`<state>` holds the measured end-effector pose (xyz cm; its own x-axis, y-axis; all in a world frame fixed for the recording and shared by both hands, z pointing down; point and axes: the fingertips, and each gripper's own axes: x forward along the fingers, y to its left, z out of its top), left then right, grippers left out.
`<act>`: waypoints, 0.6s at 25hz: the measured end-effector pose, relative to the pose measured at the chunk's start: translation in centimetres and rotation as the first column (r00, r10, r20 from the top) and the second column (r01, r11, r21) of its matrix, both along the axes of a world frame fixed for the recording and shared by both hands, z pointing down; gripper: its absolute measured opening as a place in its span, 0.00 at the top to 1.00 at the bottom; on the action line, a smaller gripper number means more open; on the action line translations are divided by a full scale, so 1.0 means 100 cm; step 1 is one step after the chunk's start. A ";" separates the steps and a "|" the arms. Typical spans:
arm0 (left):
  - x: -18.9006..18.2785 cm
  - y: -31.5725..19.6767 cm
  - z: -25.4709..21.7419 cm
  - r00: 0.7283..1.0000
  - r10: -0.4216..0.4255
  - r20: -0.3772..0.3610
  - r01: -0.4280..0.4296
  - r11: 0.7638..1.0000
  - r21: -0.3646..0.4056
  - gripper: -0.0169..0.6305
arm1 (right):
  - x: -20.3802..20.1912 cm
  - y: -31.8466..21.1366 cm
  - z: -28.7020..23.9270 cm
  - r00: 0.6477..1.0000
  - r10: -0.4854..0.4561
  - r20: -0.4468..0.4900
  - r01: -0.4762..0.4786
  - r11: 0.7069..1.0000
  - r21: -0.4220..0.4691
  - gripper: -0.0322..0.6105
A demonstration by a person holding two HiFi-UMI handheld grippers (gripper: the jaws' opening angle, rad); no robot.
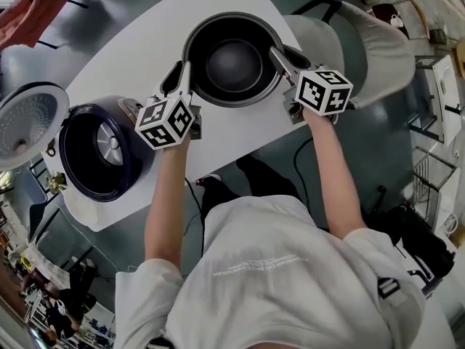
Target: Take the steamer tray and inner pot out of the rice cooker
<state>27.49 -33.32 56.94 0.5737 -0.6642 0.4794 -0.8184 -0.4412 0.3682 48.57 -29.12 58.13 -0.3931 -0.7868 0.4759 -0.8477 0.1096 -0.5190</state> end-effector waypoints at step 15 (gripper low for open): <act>-0.012 0.015 -0.016 0.999 0.050 -0.019 -0.050 0.998 0.025 0.77 | 0.007 0.009 -0.003 0.995 0.009 -0.095 -0.013 0.999 -0.036 0.71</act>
<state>26.31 -31.79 55.37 0.6153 -0.6461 0.4515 -0.7881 -0.4905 0.3720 49.27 -28.23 57.85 -0.3359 -0.7721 0.5394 -0.8945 0.0821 -0.4394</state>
